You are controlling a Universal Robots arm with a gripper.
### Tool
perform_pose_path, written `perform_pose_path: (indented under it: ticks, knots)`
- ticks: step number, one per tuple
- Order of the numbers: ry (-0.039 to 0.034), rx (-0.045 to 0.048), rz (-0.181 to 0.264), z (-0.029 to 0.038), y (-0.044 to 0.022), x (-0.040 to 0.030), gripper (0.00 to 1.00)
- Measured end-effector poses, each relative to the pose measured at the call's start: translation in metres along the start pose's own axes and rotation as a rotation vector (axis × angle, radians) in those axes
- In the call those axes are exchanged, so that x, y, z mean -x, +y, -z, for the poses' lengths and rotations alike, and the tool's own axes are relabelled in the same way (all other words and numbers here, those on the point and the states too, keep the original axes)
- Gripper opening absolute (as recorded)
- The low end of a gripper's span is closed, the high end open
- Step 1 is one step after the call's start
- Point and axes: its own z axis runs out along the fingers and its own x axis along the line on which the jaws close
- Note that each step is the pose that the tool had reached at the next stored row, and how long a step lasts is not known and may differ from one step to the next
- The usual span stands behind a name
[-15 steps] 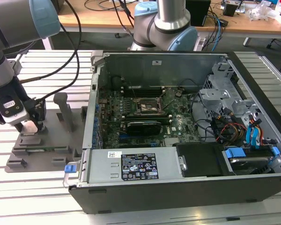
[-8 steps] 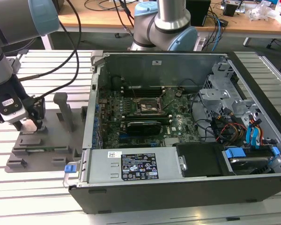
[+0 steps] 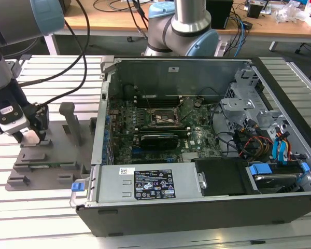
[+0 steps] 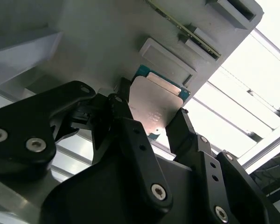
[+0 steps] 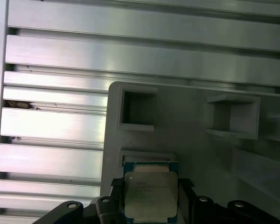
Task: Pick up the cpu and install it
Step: 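Pick up the cpu and move it towards the insertion slot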
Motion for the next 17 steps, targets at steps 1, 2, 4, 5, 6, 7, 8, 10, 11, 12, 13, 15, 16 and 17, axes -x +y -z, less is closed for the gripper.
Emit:
perform_pose_path:
  ticks: [1, 2, 4, 5, 6, 7, 8, 10, 11, 12, 13, 15, 16, 17]
  knots:
    - [0.0, 0.0, 0.0, 0.0009, 0.0, 0.0001, 0.55]
    - [0.0, 0.0, 0.0, 0.002, 0.0, 0.0001, 0.55]
    - [-0.0001, 0.0, 0.0, 0.0033, 0.0001, 0.0001, 0.55]
    - [-0.0001, 0.0, 0.0, 0.0051, 0.0001, 0.0002, 0.55]
    - [0.0, 0.0, 0.0, 0.0062, 0.0001, 0.0002, 0.55]
    - [-0.0001, 0.0, 0.0, 0.007, 0.0001, 0.0002, 0.55]
    - [-0.0001, 0.0, 0.0, 0.0076, 0.0001, 0.0002, 0.55]
    - [-0.0001, 0.0, 0.0, 0.0098, 0.0002, 0.0003, 0.55]
    - [-0.0001, 0.0, 0.0, 0.011, 0.0002, 0.0003, 0.55]
    - [-0.0001, 0.0001, 0.0, 0.0116, 0.0002, 0.0004, 0.55]
    - [0.0, 0.0, 0.0, 0.0124, 0.0002, 0.0004, 0.55]
    - [-0.0001, 0.0, 0.0, 0.0146, 0.0003, 0.0005, 0.55]
    - [-0.0001, 0.0, 0.0, 0.0153, 0.0002, 0.0005, 0.55]
    - [-0.0001, 0.0, 0.0, 0.016, 0.0002, 0.0005, 0.55]
